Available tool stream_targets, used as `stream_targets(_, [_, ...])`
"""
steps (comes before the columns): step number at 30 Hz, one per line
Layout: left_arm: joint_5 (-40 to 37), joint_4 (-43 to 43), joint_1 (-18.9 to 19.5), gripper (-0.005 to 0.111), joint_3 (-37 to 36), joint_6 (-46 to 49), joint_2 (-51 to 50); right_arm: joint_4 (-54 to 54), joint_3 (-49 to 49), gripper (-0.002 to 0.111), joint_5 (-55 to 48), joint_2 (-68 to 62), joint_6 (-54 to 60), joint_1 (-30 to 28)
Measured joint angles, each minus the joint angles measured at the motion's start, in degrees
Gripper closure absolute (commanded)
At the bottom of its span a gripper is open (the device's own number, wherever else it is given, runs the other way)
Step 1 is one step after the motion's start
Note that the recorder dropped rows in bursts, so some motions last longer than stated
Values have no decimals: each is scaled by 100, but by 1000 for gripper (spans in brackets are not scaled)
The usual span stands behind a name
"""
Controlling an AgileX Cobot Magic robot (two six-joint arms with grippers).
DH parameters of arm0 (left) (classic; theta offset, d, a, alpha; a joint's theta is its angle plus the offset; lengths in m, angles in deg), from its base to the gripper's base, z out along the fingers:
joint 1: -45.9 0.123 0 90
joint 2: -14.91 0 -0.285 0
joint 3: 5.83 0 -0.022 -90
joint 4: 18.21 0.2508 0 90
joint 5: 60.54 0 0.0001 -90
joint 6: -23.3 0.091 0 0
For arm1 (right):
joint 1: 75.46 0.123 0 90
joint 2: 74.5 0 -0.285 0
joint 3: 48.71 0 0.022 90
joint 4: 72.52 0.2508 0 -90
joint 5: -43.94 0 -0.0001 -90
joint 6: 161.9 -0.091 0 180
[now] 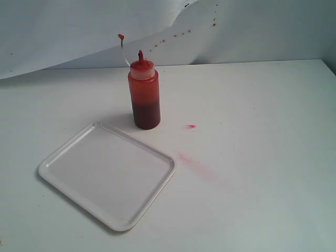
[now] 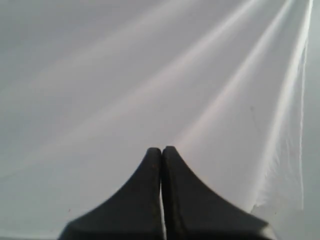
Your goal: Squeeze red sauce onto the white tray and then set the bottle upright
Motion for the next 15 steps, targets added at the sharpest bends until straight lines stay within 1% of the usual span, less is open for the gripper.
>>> stream_targets(4, [-228, 0, 0, 107, 610, -12, 0, 0, 0, 108, 0, 0, 0, 0])
stream_targets(7, [-510, 0, 0, 107, 928, -12, -85, 0, 0, 108, 0, 0, 0, 0])
stream_targets(12, [-905, -12, 0, 107, 1054, -12, -620, 0, 0, 108, 0, 0, 0, 0])
stream_targets(15, [-914, -68, 0, 107, 1054, -12, -913, 0, 0, 108, 0, 0, 0, 0])
